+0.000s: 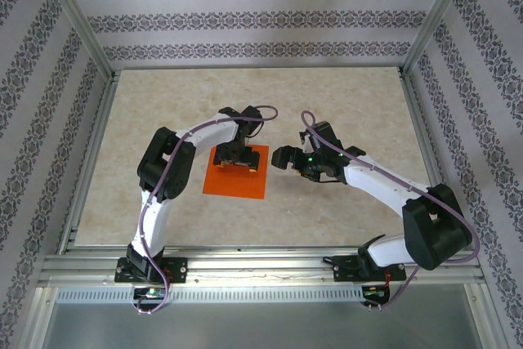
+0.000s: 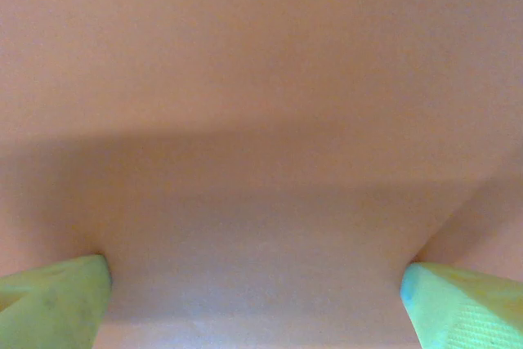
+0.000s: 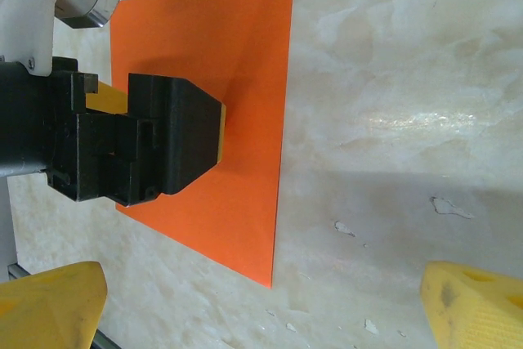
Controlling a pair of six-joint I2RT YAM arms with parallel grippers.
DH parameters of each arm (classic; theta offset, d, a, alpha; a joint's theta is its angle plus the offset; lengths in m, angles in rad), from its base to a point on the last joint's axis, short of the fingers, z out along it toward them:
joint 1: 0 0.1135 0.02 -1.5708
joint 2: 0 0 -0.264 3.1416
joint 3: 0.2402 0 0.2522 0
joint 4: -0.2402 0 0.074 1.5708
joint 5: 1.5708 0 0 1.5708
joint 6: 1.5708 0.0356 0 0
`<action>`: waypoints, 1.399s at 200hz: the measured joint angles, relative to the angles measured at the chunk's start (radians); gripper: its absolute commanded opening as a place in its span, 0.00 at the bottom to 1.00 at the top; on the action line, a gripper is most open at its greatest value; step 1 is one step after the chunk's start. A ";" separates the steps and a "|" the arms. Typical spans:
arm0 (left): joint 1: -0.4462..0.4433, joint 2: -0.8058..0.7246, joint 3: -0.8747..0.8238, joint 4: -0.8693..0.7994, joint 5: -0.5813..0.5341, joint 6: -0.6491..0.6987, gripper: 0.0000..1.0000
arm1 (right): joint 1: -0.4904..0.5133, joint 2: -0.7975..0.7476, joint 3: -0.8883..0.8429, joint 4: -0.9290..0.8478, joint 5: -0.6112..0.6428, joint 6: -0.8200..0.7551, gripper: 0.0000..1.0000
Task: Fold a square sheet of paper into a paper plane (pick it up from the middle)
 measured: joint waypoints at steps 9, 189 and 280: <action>-0.002 0.002 0.001 -0.001 0.000 -0.002 0.93 | 0.000 0.000 0.000 0.000 0.000 0.000 0.98; 0.005 -0.029 -0.046 0.048 0.027 -0.005 0.75 | 0.000 -0.004 0.009 -0.016 0.019 0.011 0.98; 0.003 -0.037 -0.055 0.061 0.031 -0.006 0.84 | 0.000 -0.004 0.010 -0.016 0.023 0.019 0.98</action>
